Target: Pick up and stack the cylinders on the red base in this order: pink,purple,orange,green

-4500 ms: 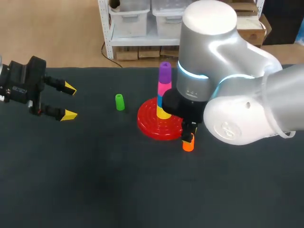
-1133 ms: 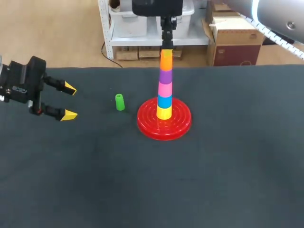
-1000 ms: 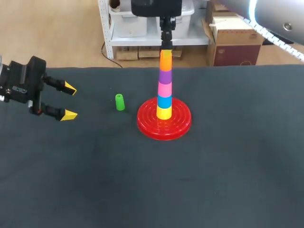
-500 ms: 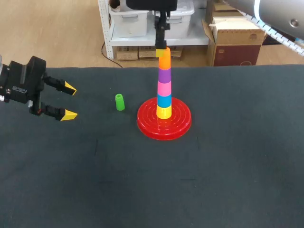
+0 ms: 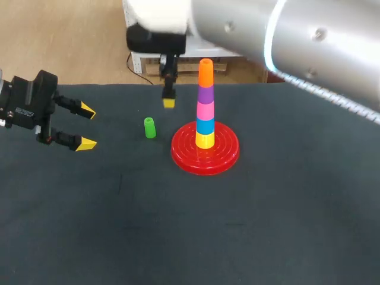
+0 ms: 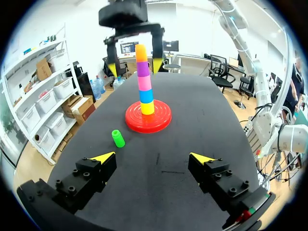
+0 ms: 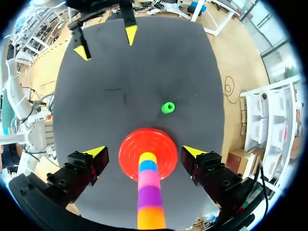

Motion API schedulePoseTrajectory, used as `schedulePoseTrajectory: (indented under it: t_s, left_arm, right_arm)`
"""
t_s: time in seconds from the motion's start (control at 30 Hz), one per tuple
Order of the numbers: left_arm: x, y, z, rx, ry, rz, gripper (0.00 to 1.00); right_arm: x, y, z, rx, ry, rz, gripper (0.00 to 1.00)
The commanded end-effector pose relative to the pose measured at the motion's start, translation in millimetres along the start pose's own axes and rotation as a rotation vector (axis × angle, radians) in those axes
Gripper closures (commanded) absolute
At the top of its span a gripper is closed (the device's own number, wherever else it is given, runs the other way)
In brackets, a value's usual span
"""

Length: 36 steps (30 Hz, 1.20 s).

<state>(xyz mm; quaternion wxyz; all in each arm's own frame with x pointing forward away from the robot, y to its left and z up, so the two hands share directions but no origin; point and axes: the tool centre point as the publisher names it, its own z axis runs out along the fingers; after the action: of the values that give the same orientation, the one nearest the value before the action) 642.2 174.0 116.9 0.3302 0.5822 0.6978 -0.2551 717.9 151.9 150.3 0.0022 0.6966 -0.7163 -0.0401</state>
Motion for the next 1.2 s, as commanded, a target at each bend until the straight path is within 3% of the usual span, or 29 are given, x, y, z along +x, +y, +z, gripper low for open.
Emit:
schedulePoseTrajectory:
  t_s: [0.03,0.27,0.77,1.2]
  left_arm:
    - [1.1,0.6,-0.3,0.002,-0.003,0.002,0.00]
    - [1.1,0.6,-0.3,0.002,-0.003,0.002,0.00]
    - [1.1,0.6,-0.3,0.002,-0.003,0.002,0.00]
    - [1.1,0.6,-0.3,0.002,-0.003,0.002,0.00]
  right_arm:
    - [-4.3,-5.3,36.9,0.010,0.042,0.005,0.00]
    - [-11.0,-15.1,78.2,0.017,0.074,0.035,0.00]
    - [-37.1,-37.7,101.0,0.009,0.025,0.061,0.00]
    - [-56.0,-55.8,110.5,0.005,0.041,0.029,0.00]
